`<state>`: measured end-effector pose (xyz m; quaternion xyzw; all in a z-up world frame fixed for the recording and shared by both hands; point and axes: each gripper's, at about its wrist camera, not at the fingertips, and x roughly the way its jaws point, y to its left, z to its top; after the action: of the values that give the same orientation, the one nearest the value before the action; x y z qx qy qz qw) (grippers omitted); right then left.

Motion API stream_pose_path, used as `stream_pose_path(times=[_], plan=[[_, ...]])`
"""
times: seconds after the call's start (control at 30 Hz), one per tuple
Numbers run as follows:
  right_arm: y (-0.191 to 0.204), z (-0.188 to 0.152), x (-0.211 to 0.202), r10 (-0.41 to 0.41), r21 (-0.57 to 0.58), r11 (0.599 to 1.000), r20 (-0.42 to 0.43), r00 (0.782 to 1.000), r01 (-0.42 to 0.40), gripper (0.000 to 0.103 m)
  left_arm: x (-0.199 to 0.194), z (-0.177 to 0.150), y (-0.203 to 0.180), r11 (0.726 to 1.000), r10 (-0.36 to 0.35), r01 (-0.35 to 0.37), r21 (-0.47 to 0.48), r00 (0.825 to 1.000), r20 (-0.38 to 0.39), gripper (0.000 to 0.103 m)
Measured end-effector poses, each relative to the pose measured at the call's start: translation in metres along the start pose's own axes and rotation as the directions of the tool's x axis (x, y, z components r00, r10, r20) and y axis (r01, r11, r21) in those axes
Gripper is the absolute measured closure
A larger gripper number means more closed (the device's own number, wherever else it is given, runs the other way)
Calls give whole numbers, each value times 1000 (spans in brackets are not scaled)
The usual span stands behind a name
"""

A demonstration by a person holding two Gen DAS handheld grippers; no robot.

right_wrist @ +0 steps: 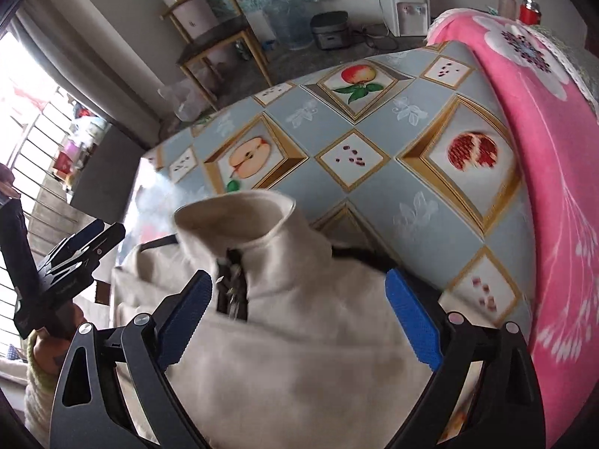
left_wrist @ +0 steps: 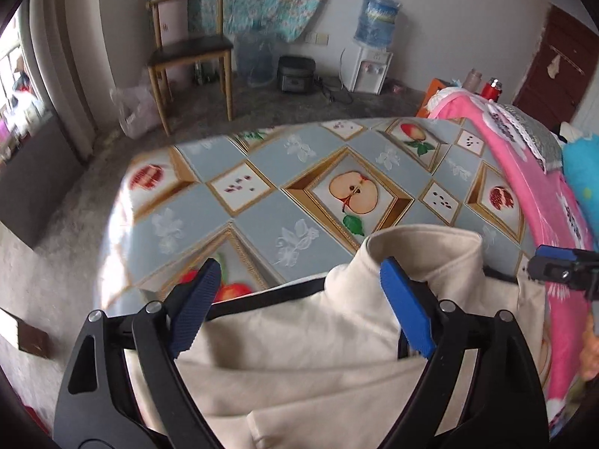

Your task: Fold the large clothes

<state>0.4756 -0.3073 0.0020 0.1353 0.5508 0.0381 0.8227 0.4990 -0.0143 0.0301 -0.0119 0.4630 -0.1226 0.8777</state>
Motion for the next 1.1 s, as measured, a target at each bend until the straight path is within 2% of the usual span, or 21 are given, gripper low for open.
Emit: stream_pose_path(times=[0.1, 0.23, 0.3, 0.37, 0.4, 0.43, 0.5, 0.57, 0.63, 0.73, 0.8, 0.9, 1.0, 1.03, 1.07, 1.1], plan=[[-4, 27, 36, -43, 46, 998, -52, 998, 46, 12, 35, 13, -17, 999, 30, -29, 30, 999, -41, 20], [-6, 52, 77, -49, 64, 996, -145, 988, 59, 12, 69, 17, -37, 996, 44, -38, 79, 996, -76, 20], [-7, 54, 91, -65, 44, 996, -202, 977, 75, 12, 79, 13, -46, 992, 52, -42, 116, 995, -83, 34], [-7, 48, 97, -82, 11, 996, -237, 968, 87, 15, 82, 8, -52, 989, 18, -5, 146, 996, -91, 63], [-7, 44, 96, -79, -8, 997, -244, 967, 79, 18, 79, 6, -55, 985, -6, 21, 170, 996, -89, 72], [-6, 38, 91, -61, -28, 998, -244, 968, 56, 27, 75, 2, -60, 977, -22, 39, 209, 996, -81, 86], [-3, 27, 77, -30, -65, 998, -225, 974, 16, 42, 57, -9, -72, 943, -12, 20, 331, 1000, -27, 91], [2, 13, 58, -11, -117, 993, -192, 981, -12, 67, 40, -21, -84, 898, -13, 2, 439, 1000, 21, 95], [10, -2, 39, 6, -175, 984, -152, 988, -33, 77, 19, -39, -93, 841, -26, -16, 540, 997, 70, 96], [19, -33, 16, 13, -268, 963, -98, 995, -39, 79, -4, -67, -97, 781, -57, -8, 625, 995, 83, 96], [24, -57, 14, -17, -338, 941, -89, 996, -14, 79, -11, -84, -96, 757, -65, 11, 653, 996, 59, 96], [24, -85, 27, -106, -419, 907, -117, 987, 47, 79, -3, -107, -92, 724, -31, 8, 690, 999, 21, 96], [19, -92, 13, -114, -432, 900, -115, 987, 54, 77, 1, -120, -85, 716, -26, 19, 698, 1000, 0, 96], [18, -91, -1, -85, -436, 899, -93, 992, 36, 72, 0, -121, -84, 715, -31, 19, 699, 1000, 5, 96], [19, -89, -12, -43, -444, 896, -72, 996, 7, 60, -1, -122, -83, 714, -35, 20, 700, 999, 8, 96], [22, -87, -26, 6, -452, 892, -45, 999, -25, 55, -3, -122, -83, 714, -43, 24, 699, 999, 10, 96]])
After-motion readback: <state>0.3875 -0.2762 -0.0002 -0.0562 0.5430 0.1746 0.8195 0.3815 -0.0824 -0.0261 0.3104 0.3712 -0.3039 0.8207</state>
